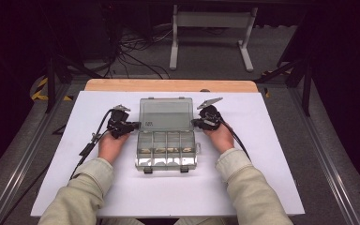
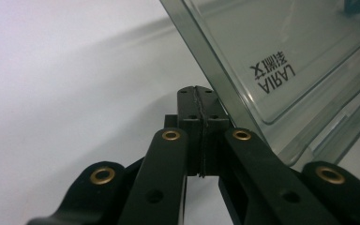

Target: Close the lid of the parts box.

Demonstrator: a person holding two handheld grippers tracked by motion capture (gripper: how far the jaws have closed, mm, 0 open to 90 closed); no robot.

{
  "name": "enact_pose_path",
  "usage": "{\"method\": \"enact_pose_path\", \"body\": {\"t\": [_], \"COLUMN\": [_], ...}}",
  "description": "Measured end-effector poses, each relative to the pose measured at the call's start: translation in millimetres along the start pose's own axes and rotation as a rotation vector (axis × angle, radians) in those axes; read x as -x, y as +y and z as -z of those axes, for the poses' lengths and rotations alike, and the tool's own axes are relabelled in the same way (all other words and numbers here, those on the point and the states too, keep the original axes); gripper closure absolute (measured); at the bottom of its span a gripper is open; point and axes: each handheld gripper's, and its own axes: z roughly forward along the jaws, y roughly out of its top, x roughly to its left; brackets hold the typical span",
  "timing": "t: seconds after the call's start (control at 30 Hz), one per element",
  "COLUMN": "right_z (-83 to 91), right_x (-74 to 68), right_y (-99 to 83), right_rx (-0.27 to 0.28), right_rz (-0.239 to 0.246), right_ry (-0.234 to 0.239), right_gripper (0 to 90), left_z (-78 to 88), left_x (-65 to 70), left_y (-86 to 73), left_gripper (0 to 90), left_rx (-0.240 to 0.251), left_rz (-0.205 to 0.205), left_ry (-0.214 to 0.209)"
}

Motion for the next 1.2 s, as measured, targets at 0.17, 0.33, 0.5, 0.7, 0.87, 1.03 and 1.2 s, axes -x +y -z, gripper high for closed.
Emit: {"method": "enact_pose_path", "body": {"t": [0.17, 0.33, 0.5, 0.7, 0.87, 1.03, 1.2], "right_z": [3.5, 7.4, 13.0, 16.3, 19.2, 22.1, 25.5], "right_x": [0.0, 0.0, -0.2, -1.5, -2.9, -3.1, -4.5], "right_y": [2.0, 3.4, 5.9, 8.1, 9.9, 10.7, 12.2], "right_rx": [0.019, 0.034, 0.064, 0.081, 0.096, 0.11, 0.126], "right_rz": [0.001, 0.008, 0.014, 0.027, 0.042, 0.039, 0.046], "right_ry": [-0.015, -0.025, -0.035, -0.042, -0.047, -0.047, -0.048], "right_gripper": [90.0, 90.0, 90.0, 90.0, 90.0, 90.0, 90.0], "left_z": [1.1, 3.3, 5.5, 8.3, 9.7, 10.9, 13.6], "left_x": [1.0, 2.3, 4.4, 4.1, 4.2, 5.4, 5.9], "left_y": [0.8, 2.1, 3.4, 4.4, 4.8, 5.4, 6.1], "left_gripper": [90.0, 90.0, 90.0, 90.0, 89.9, 90.0, 89.9], "left_rx": [0.013, 0.032, 0.057, 0.072, 0.075, 0.089, 0.095], "left_rz": [-0.005, -0.005, -0.007, -0.014, -0.014, -0.01, -0.018], "left_ry": [0.004, 0.003, 0.005, 0.009, 0.011, 0.007, 0.011]}}
